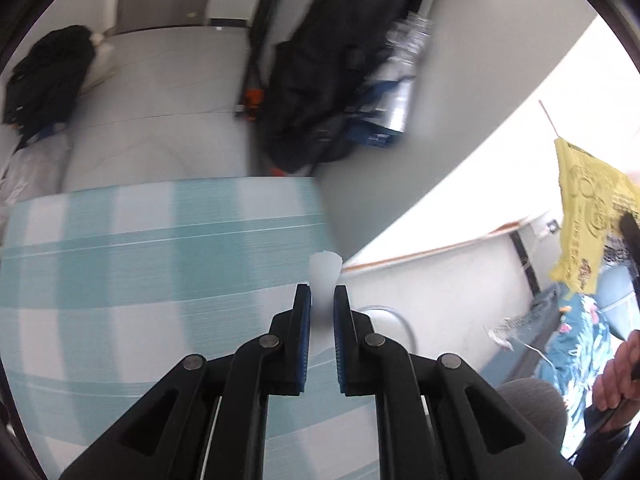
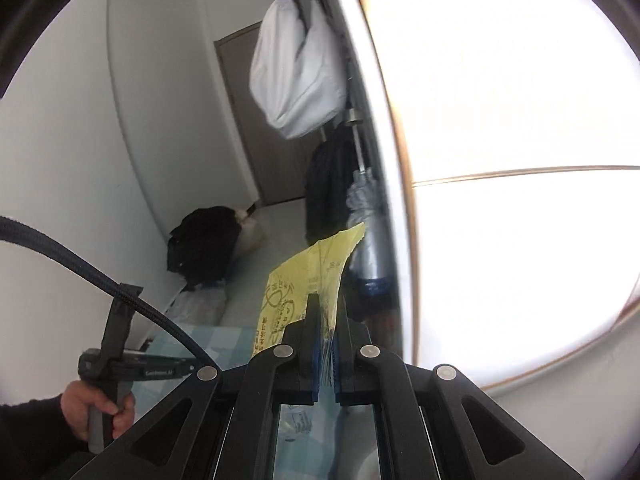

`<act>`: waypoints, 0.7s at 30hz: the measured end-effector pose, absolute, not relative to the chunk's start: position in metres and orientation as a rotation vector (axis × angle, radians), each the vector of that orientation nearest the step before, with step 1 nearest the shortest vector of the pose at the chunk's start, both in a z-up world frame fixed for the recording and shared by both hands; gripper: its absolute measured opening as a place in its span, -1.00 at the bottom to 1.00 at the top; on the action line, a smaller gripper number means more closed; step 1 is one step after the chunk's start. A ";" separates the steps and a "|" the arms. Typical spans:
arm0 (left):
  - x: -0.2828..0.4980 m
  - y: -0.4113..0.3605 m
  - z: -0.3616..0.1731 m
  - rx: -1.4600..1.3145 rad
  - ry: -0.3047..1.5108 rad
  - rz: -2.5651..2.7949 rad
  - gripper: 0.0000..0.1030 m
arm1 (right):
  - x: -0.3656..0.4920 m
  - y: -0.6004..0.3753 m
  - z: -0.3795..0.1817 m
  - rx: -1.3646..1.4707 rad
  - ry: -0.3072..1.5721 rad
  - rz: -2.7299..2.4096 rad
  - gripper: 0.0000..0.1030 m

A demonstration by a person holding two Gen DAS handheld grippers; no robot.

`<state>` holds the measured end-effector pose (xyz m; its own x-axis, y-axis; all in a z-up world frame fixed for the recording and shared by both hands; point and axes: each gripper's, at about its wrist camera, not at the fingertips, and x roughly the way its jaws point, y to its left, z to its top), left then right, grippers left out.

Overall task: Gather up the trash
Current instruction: 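Carry the yellow bag and foam strip over the white bin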

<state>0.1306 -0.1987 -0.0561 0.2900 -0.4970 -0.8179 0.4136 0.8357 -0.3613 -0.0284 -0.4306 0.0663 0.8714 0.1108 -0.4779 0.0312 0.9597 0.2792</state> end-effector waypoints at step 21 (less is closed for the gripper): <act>0.122 -0.371 -0.190 -0.027 1.493 -0.872 -0.87 | -0.074 -0.572 -0.105 0.559 0.842 -0.255 -0.93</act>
